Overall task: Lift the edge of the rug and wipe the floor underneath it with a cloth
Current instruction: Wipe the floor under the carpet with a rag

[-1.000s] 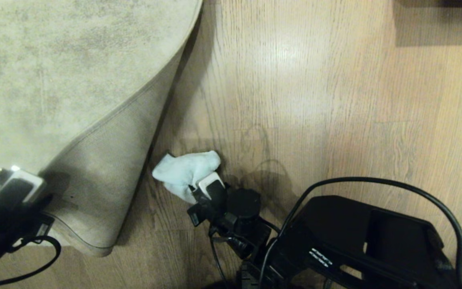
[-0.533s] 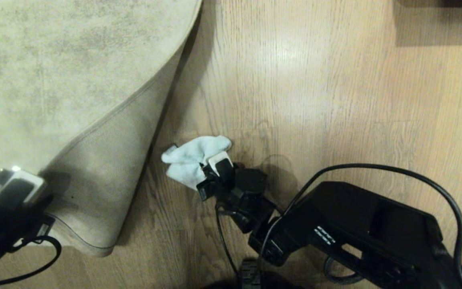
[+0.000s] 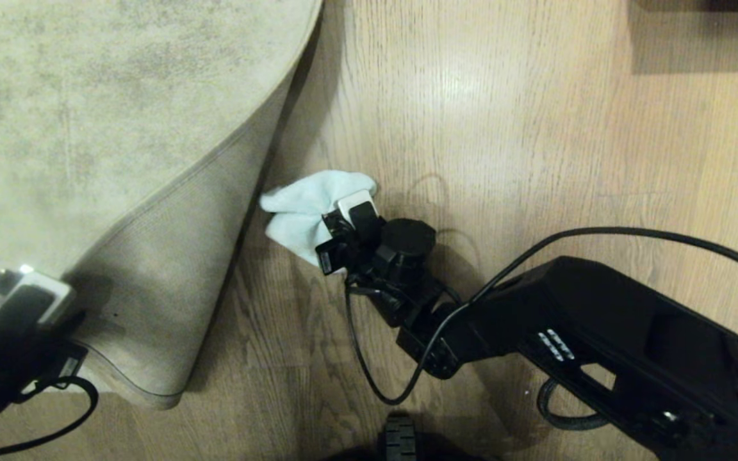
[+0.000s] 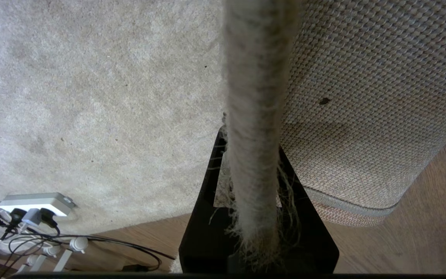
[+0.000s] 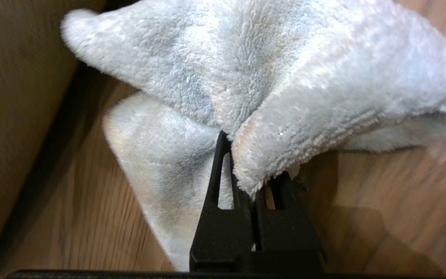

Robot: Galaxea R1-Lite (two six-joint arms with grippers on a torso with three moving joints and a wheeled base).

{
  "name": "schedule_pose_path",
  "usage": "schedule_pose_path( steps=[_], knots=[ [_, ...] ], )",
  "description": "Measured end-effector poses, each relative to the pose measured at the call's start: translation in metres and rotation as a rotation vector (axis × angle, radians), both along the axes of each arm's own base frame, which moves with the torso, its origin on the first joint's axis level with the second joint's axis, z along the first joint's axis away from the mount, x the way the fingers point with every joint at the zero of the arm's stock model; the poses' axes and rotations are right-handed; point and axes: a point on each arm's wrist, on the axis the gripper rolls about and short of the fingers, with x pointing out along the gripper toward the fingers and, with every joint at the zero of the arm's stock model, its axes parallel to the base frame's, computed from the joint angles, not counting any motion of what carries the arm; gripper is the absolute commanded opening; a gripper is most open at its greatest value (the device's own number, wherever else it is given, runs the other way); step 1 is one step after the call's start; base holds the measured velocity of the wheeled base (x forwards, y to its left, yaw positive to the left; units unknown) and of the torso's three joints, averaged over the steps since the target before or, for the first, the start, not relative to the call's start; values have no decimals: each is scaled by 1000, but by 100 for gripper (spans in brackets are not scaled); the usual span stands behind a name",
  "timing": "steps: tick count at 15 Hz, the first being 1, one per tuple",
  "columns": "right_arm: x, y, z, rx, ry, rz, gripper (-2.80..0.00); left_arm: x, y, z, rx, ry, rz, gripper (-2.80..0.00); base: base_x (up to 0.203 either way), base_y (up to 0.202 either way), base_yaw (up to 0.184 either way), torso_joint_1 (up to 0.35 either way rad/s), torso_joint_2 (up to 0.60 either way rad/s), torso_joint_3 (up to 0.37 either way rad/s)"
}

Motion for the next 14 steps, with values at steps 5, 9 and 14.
schedule_pose_path(
  steps=[5,9,14],
  knots=[
    [-45,20,11,-25,16,97,-280,0,0,0,1,-1,2,-280,0,0,0,0,0,0],
    [-92,30,-7,-93,67,191,-280,1,1,1,2,-3,3,-280,0,0,0,0,0,0],
    [-141,34,-44,-153,105,291,-280,0,0,0,0,0,2,-280,0,0,0,0,0,0]
  ],
)
